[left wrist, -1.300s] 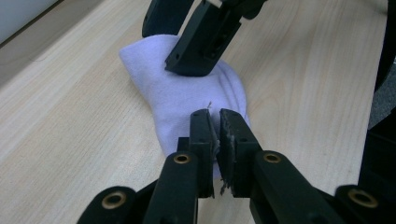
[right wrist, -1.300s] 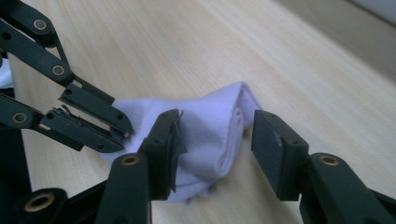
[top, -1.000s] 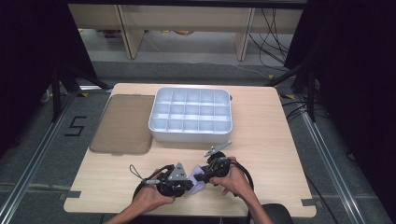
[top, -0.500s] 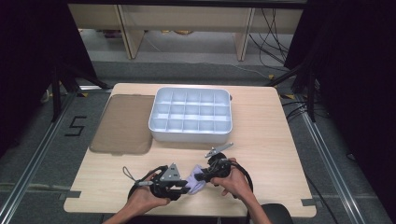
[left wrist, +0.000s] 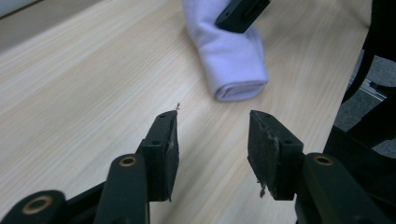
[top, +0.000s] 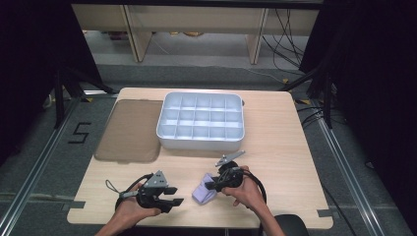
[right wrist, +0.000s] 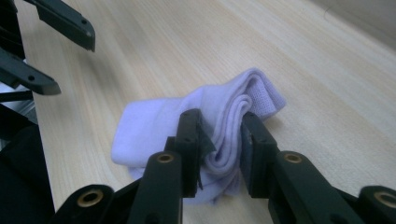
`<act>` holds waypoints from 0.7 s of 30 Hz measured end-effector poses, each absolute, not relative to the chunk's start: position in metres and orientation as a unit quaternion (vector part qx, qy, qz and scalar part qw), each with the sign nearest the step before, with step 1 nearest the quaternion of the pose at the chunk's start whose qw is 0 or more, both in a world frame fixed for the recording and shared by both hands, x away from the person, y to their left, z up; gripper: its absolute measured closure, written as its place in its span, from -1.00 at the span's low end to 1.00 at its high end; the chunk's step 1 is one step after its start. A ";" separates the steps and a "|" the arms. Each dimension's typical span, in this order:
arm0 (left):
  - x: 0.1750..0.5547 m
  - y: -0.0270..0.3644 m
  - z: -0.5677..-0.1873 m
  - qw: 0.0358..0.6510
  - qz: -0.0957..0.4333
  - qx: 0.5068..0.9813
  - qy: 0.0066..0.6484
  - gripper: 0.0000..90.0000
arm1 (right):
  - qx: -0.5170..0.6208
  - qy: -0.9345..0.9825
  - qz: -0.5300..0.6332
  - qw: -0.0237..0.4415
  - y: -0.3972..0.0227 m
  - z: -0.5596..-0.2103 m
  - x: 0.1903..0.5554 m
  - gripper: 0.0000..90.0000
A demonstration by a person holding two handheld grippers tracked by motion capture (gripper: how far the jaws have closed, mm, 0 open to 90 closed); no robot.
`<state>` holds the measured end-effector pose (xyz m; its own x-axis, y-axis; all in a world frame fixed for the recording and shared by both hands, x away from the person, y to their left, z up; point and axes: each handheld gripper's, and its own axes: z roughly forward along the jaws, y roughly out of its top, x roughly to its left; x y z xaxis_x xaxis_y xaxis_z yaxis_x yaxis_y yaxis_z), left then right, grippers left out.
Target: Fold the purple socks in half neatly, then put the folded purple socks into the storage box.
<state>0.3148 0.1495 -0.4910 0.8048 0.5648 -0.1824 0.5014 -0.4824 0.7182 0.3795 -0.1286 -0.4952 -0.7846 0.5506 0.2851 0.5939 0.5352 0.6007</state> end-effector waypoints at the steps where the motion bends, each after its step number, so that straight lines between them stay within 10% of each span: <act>1: 0.316 0.153 -0.492 0.399 0.042 0.862 0.308 0.15 | -0.324 -0.877 -0.353 0.027 -0.129 -0.494 0.379 0.62; 21: 0.317 0.184 -0.503 0.366 0.059 0.855 0.363 -0.12 | -0.309 -0.881 -0.358 -0.012 -0.132 -0.479 0.373 0.64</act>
